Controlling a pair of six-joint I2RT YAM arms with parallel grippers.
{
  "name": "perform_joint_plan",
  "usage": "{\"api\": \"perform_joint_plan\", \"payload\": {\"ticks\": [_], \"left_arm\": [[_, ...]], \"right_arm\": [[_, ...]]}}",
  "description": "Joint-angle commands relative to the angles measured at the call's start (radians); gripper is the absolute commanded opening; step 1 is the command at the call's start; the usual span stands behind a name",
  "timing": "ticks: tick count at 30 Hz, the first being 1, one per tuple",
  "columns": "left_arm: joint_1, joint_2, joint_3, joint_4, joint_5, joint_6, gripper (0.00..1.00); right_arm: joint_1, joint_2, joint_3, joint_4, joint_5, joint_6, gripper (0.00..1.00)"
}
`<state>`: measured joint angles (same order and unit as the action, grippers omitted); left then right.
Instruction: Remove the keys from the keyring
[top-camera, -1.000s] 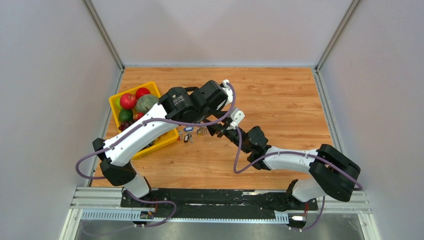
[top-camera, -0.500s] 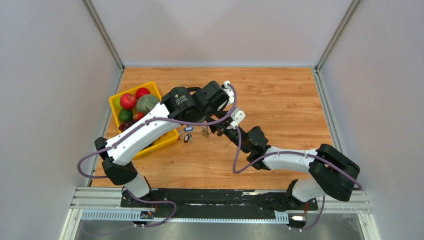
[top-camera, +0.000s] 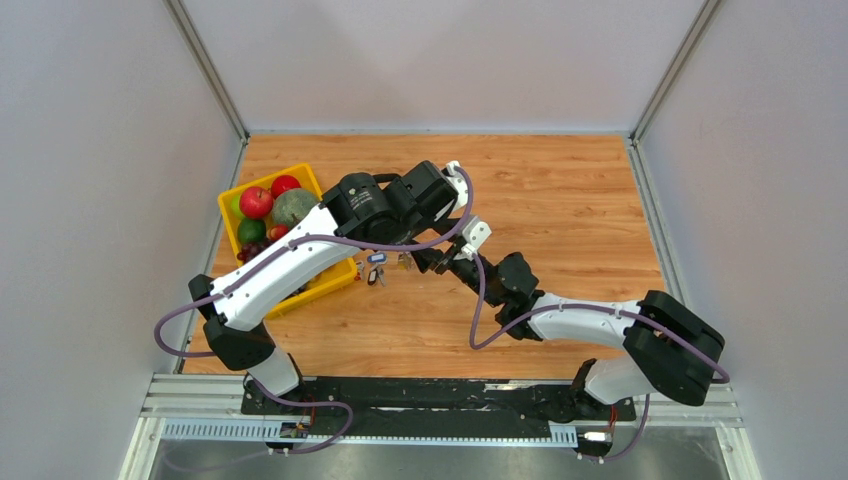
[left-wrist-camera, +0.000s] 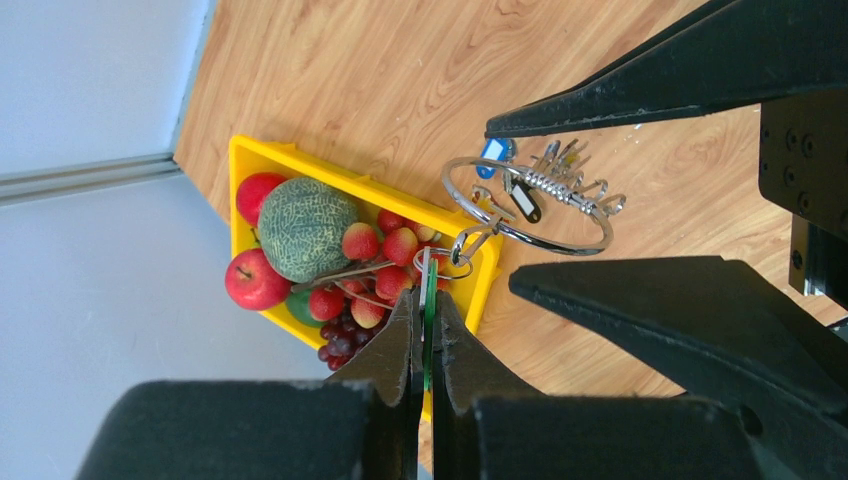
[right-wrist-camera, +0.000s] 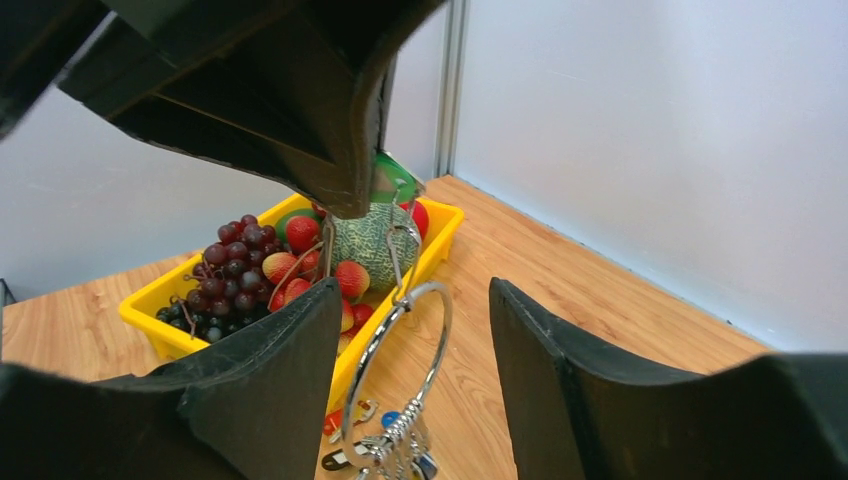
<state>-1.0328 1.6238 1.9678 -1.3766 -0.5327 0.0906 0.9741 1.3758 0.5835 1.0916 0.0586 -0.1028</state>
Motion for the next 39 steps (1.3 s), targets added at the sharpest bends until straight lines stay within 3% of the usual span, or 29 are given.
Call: {"api": "perform_joint_plan", "payload": {"ticks": [1, 17, 23, 30, 39], "left_arm": [[-0.006, -0.010, 0.045, 0.004, -0.017, -0.019, 0.00], [-0.006, -0.008, 0.050, -0.003, -0.012, -0.022, 0.00], [-0.006, -0.007, 0.052, -0.003, -0.010, -0.021, 0.00], [-0.006, -0.003, 0.064, -0.009, -0.001, -0.023, 0.00], [-0.007, -0.004, 0.073, -0.022, 0.010, -0.029, 0.00]], "right_arm": [[0.016, -0.031, 0.019, -0.020, -0.036, 0.024, 0.61], [0.016, -0.057, -0.019, -0.077, 0.123, -0.026, 0.60], [0.015, -0.073, -0.026, -0.064, 0.070, -0.026, 0.60], [0.015, -0.027, 0.032, -0.052, 0.000, -0.039, 0.47], [0.014, 0.039, 0.093, -0.023, -0.021, -0.050, 0.41]]}}
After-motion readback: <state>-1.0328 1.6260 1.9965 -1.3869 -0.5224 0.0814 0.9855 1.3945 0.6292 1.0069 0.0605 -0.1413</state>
